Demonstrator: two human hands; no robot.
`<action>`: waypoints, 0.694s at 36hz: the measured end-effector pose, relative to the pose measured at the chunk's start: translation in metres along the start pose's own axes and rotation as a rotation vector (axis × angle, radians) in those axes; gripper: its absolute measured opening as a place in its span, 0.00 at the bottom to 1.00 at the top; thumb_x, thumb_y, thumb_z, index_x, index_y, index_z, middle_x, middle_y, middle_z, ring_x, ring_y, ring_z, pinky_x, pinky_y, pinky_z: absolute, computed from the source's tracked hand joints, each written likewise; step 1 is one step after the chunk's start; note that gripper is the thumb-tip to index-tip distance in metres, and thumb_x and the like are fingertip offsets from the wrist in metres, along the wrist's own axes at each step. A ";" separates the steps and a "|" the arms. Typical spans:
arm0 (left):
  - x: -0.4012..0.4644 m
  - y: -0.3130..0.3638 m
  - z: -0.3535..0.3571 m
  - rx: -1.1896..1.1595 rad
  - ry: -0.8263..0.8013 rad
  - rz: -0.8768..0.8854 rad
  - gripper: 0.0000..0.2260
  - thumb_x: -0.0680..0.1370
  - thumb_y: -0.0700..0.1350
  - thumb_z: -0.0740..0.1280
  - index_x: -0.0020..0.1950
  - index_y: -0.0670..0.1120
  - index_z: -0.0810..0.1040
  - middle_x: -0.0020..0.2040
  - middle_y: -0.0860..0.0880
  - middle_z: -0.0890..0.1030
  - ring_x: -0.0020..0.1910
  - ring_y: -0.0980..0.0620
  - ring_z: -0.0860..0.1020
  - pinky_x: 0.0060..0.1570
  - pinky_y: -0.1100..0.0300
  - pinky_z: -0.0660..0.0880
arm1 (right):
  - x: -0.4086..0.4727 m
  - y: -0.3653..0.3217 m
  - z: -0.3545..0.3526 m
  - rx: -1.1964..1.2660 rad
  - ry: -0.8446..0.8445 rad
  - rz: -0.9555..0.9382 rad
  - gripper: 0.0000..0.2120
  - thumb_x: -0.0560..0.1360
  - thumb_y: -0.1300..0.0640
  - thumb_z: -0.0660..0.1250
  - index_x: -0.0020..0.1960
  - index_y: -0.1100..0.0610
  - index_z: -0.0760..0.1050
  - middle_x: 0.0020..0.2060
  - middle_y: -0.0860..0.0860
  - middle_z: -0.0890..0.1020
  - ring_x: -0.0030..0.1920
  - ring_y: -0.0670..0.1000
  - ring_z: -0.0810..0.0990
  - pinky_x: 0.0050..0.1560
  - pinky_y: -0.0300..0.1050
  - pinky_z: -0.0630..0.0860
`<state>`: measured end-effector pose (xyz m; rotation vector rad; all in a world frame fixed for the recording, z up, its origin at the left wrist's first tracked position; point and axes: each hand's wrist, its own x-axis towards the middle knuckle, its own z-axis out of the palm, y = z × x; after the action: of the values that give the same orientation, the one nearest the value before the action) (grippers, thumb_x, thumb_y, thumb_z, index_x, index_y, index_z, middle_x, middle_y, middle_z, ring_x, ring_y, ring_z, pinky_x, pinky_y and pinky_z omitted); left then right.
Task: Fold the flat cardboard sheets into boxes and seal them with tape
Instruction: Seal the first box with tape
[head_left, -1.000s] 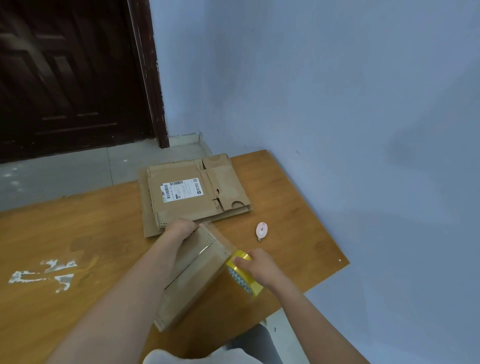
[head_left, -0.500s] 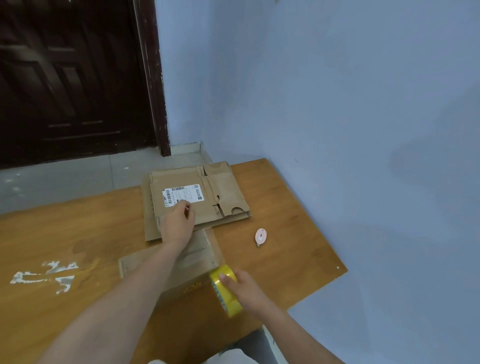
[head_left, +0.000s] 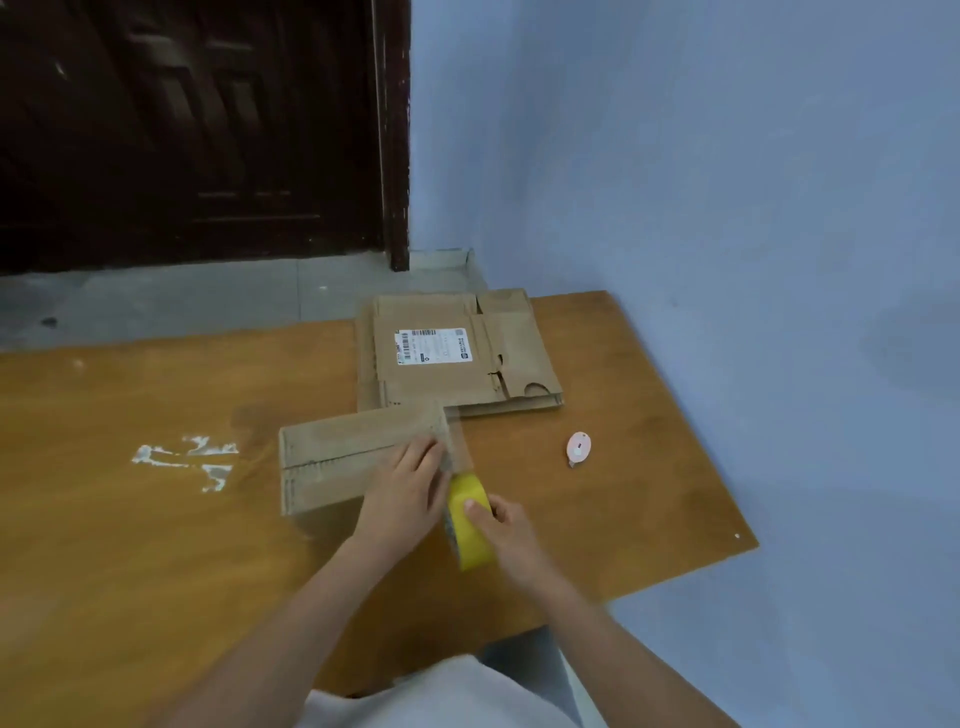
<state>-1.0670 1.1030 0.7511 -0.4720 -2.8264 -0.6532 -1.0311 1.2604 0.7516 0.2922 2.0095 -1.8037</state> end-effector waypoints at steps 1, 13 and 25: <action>0.000 -0.001 0.000 0.024 -0.012 0.018 0.19 0.78 0.52 0.55 0.58 0.42 0.78 0.56 0.46 0.78 0.54 0.47 0.76 0.50 0.55 0.76 | 0.002 0.001 0.001 -0.009 0.000 0.014 0.09 0.79 0.53 0.63 0.48 0.58 0.77 0.39 0.53 0.78 0.39 0.50 0.77 0.41 0.45 0.73; 0.003 -0.003 -0.003 0.217 -0.241 0.109 0.30 0.71 0.64 0.65 0.62 0.42 0.73 0.60 0.43 0.76 0.62 0.43 0.69 0.63 0.46 0.71 | 0.022 0.013 0.023 -0.346 0.122 0.364 0.14 0.80 0.48 0.56 0.52 0.58 0.74 0.47 0.54 0.77 0.47 0.53 0.75 0.47 0.47 0.71; -0.001 -0.007 0.003 0.336 -0.352 0.142 0.45 0.69 0.73 0.50 0.67 0.36 0.71 0.64 0.38 0.74 0.64 0.40 0.65 0.68 0.46 0.56 | 0.021 0.020 -0.022 0.604 -0.174 0.502 0.13 0.78 0.62 0.54 0.51 0.63 0.77 0.44 0.59 0.80 0.47 0.56 0.77 0.52 0.51 0.73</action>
<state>-1.0688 1.0979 0.7457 -0.7781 -3.0984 -0.0650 -1.0444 1.2819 0.7259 0.7151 1.0995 -1.9559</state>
